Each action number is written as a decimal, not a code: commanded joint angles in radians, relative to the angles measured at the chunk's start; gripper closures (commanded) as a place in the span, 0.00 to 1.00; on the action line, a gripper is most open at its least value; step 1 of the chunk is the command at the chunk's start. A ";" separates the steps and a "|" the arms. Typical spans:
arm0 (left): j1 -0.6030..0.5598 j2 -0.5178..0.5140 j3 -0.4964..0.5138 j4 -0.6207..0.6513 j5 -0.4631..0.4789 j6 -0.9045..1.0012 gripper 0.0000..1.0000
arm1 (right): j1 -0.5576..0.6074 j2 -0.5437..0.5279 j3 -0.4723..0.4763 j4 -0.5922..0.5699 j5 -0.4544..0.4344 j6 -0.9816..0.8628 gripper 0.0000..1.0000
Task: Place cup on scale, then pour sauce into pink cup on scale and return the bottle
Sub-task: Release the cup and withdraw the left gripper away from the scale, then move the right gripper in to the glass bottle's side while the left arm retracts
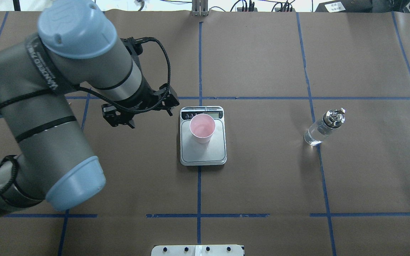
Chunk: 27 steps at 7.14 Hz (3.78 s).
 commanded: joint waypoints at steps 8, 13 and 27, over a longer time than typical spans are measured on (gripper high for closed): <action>-0.272 0.340 -0.266 0.076 0.000 0.509 0.00 | -0.813 -0.030 0.584 -0.008 -0.620 1.071 0.00; -0.405 0.463 -0.242 0.072 0.008 0.870 0.00 | -1.255 -0.300 0.476 0.425 -1.238 1.264 0.00; -0.545 0.695 -0.129 -0.154 0.006 1.189 0.00 | -1.363 -0.123 0.006 0.701 -1.604 1.177 0.00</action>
